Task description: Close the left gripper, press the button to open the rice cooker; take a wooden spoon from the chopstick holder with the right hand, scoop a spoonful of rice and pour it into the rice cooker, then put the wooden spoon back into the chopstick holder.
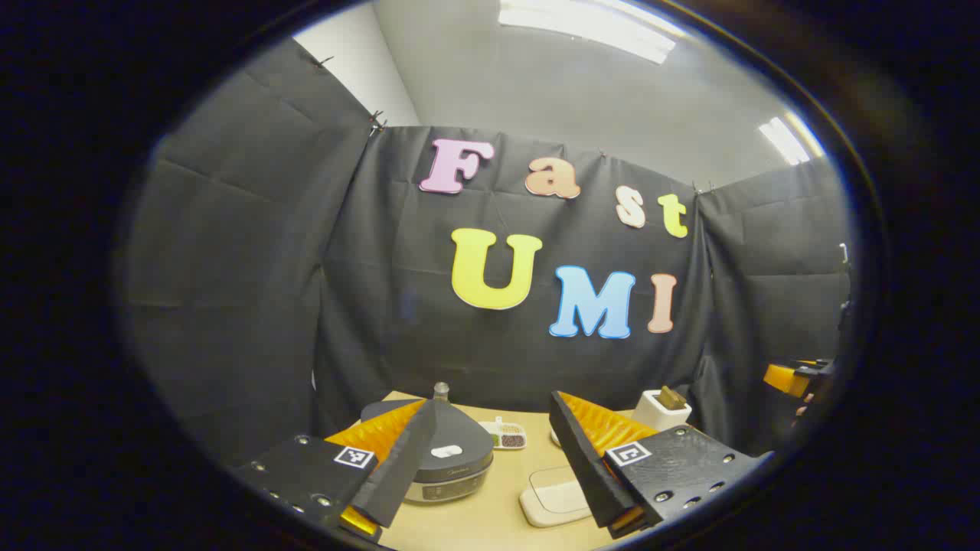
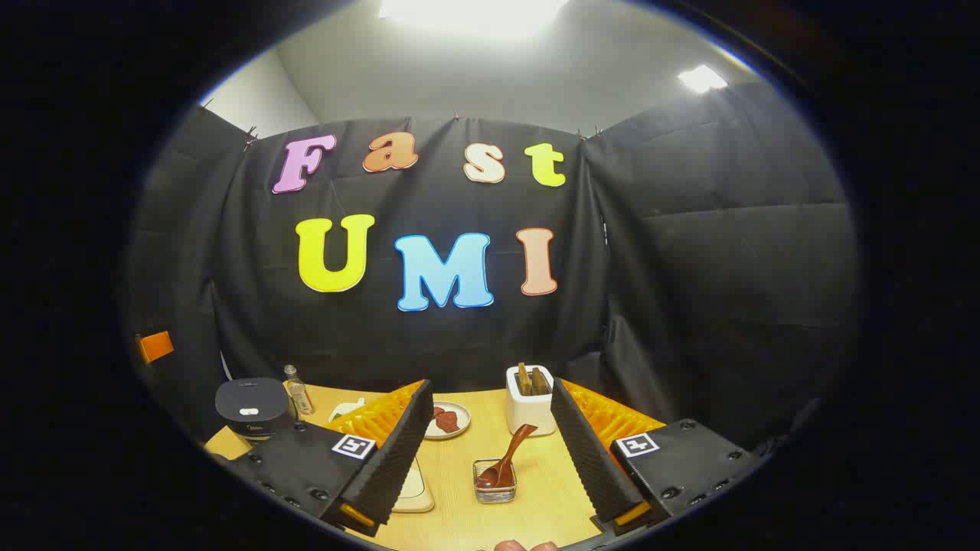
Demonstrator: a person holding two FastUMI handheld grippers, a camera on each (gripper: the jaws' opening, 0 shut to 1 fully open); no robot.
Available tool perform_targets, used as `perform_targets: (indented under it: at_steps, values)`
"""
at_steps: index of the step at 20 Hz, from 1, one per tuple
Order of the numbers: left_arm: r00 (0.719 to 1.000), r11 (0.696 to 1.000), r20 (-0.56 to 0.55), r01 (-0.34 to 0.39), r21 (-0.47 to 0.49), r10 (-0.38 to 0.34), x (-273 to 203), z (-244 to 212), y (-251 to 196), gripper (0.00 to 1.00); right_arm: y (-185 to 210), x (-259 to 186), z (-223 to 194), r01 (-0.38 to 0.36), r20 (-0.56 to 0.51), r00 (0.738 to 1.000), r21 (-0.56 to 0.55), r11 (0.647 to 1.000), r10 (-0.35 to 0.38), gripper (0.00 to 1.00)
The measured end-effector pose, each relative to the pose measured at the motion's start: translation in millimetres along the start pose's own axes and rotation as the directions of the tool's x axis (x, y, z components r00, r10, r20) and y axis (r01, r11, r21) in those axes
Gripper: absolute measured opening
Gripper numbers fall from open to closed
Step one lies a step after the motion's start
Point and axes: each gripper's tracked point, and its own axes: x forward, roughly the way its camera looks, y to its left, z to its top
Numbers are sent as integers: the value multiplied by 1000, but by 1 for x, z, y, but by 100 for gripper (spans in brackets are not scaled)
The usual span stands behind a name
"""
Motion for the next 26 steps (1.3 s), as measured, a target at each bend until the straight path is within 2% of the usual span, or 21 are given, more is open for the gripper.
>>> perform_targets:
  at_steps: [1,9,10,11,13,17,21,26]
  values:
    - [1000,1000,-2,-1,9,1,0,-1,0,94,-1,2,1,-3,1,1000,-2,1000,3,98]
    - [999,999,-41,-11,47,13,4,-6,-13,94,4,22,-1,-43,-28,999,14,999,44,98]
    - [999,999,-44,-14,49,17,6,-4,-17,94,5,25,1,-54,-28,998,14,998,54,93]
    - [999,999,-43,-17,50,19,4,-2,-18,94,5,28,2,-65,-29,997,9,998,65,98]
    - [998,998,-44,-32,50,34,11,1,-30,94,3,35,1,-93,-32,995,-9,996,93,98]
    - [995,997,-66,-70,24,71,22,7,-62,94,-14,62,5,-136,-41,990,-15,991,136,98]
    - [992,992,-58,-109,64,113,24,14,-85,94,-37,79,2,-160,-29,987,14,987,160,98]
    - [986,988,-79,-146,48,149,24,7,-113,94,-62,93,-11,-187,-29,982,4,982,187,100]
